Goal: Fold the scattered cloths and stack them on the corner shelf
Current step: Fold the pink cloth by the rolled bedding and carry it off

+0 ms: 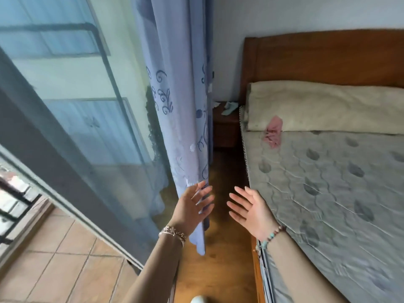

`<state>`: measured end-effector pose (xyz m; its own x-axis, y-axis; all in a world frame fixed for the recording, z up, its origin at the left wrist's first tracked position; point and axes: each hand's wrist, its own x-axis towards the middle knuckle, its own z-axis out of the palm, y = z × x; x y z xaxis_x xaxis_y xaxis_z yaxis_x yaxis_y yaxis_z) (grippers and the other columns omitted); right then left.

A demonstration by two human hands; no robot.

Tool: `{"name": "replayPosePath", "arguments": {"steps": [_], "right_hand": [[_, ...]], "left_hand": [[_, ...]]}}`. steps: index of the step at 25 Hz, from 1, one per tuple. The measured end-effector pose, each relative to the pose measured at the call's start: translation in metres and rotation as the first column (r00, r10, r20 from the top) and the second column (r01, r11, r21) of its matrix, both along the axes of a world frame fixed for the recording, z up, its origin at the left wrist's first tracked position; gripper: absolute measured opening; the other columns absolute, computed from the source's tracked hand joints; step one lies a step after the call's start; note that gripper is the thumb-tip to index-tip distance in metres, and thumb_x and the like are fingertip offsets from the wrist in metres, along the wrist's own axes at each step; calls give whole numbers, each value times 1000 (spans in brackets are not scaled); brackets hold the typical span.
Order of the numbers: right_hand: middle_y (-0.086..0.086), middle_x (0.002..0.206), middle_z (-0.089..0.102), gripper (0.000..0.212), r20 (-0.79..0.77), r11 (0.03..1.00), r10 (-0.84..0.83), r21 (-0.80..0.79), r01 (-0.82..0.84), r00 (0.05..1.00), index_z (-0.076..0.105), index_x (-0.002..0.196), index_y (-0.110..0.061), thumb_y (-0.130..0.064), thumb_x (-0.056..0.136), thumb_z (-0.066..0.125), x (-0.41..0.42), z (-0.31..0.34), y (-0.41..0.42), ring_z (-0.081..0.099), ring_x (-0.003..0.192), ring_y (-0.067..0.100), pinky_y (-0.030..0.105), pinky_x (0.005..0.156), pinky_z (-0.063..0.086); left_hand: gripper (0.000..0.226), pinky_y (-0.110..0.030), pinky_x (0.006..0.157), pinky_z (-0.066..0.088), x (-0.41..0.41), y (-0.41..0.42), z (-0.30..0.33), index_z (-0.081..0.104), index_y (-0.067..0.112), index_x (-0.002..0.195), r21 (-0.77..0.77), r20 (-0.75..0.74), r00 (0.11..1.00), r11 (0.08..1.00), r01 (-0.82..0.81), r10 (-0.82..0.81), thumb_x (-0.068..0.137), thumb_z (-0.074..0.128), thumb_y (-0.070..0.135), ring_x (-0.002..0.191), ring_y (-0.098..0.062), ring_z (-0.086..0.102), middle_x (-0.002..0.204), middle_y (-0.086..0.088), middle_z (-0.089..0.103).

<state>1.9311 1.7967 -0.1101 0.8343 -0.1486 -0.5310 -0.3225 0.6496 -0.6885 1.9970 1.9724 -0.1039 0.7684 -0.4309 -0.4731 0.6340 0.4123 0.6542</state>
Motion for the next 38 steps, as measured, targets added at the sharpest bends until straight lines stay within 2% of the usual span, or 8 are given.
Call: {"name": "replayPosePath", "arguments": {"steps": [4, 11, 16, 19, 24, 27, 30, 38], "right_hand": [[4, 120, 66, 33, 25, 988, -156, 11, 156, 987, 64, 118, -22, -39, 98, 44, 63, 10, -28, 60, 115, 24, 44, 107, 41], [3, 119, 65, 32, 27, 950, -310, 56, 308, 950, 64, 115, -21, -39, 96, 45, 147, 0, -115, 60, 112, 21, 40, 102, 43], [6, 116, 66, 29, -12, 923, -366, 126, 364, 931, 66, 106, -19, -39, 93, 50, 226, -14, -202, 62, 103, 22, 36, 87, 48], [6, 117, 66, 28, -18, 917, -375, 142, 373, 927, 68, 104, -18, -38, 92, 52, 277, -18, -256, 60, 108, 24, 38, 95, 46], [5, 115, 68, 32, -49, 927, -350, 123, 353, 935, 68, 109, -18, -39, 92, 52, 349, -24, -318, 62, 108, 23, 36, 84, 48], [4, 112, 69, 31, -70, 911, -384, 131, 390, 921, 67, 110, -17, -38, 93, 51, 387, -31, -352, 63, 104, 22, 36, 87, 48], [3, 108, 71, 24, -95, 886, -439, 118, 448, 893, 70, 99, -20, -37, 91, 54, 424, -40, -379, 64, 103, 24, 38, 88, 48], [4, 104, 70, 20, -128, 798, -578, 117, 591, 806, 69, 95, -20, -32, 92, 53, 571, -52, -433, 65, 99, 26, 39, 85, 48]], "left_hand": [[26, -34, 82, 49, 76, -40, 4, 68, 23, 109, -3, 8, 990, 990, 143, -143, 95, 48, 31, 102, -21, 63, 109, 0, 72], [28, -39, 95, 46, 176, -158, -10, 68, 22, 111, -47, -32, 957, 957, 287, -289, 90, 56, 35, 106, -21, 62, 109, 1, 73], [26, -41, 102, 41, 271, -247, -12, 67, 21, 112, -37, -59, 958, 960, 277, -279, 93, 54, 32, 103, -21, 60, 111, 0, 70], [25, -41, 101, 41, 324, -301, -3, 66, 20, 113, -13, -86, 969, 972, 233, -233, 94, 53, 29, 101, -21, 60, 105, -1, 70], [26, -41, 103, 41, 399, -360, 0, 66, 19, 114, 31, -80, 971, 973, 228, -225, 95, 52, 30, 107, -23, 59, 109, -2, 69], [27, -42, 107, 39, 447, -396, -9, 64, 18, 116, 44, -103, 968, 971, 235, -230, 95, 52, 30, 108, -23, 59, 113, -2, 68], [30, -41, 102, 42, 494, -430, -23, 63, 20, 120, 34, -127, 952, 958, 286, -279, 95, 53, 31, 105, -22, 62, 116, -2, 67], [24, -38, 90, 46, 674, -492, -44, 67, 21, 111, 72, -147, 899, 902, 425, -412, 91, 57, 31, 98, -21, 61, 106, 0, 70]]}}
